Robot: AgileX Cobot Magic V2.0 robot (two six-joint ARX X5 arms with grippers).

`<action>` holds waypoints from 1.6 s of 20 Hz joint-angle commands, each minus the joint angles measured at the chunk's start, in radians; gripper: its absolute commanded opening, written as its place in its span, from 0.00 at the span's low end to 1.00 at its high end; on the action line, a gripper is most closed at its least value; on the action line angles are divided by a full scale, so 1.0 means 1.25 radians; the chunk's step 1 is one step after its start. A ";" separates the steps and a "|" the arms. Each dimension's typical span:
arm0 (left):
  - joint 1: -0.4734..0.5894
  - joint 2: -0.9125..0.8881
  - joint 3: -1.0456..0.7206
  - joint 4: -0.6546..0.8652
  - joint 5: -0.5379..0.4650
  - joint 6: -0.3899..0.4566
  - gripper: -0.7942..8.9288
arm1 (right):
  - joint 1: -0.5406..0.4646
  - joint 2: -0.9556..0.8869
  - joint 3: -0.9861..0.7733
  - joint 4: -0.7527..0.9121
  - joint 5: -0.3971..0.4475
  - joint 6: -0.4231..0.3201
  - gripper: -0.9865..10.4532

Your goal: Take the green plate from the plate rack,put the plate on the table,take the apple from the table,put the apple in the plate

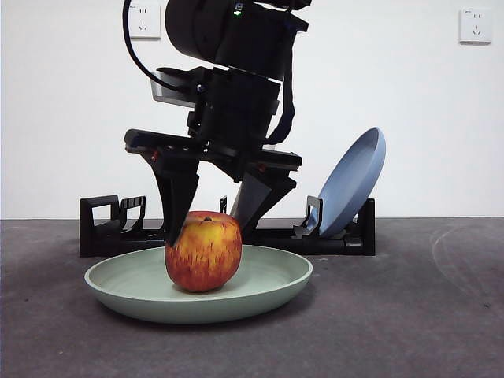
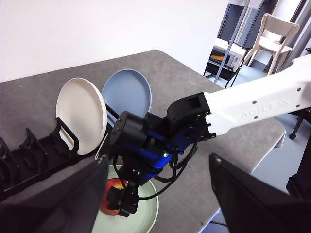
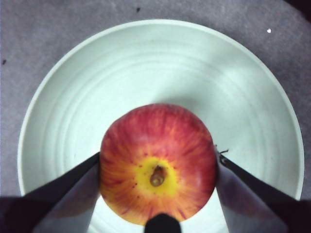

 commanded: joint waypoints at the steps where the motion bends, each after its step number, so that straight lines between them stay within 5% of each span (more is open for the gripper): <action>1: 0.002 0.000 -0.005 -0.006 -0.003 -0.005 0.44 | 0.001 0.015 0.000 -0.001 -0.008 -0.006 0.30; 3: 0.002 0.000 -0.005 -0.007 -0.003 -0.005 0.44 | 0.000 0.015 0.000 -0.001 -0.008 -0.006 0.56; 4: 0.002 0.000 -0.005 -0.007 -0.003 -0.005 0.44 | 0.000 0.015 0.000 -0.002 -0.008 -0.006 0.59; 12: 0.002 0.000 -0.005 -0.007 -0.003 -0.005 0.44 | 0.001 0.015 0.076 -0.085 -0.008 -0.005 0.59; 19: 0.002 0.001 -0.005 -0.010 -0.045 -0.001 0.44 | 0.000 -0.012 0.270 -0.326 -0.007 -0.057 0.58; 32: 0.002 0.036 -0.007 -0.091 -0.168 0.044 0.44 | 0.000 -0.335 0.313 -0.455 0.015 -0.092 0.58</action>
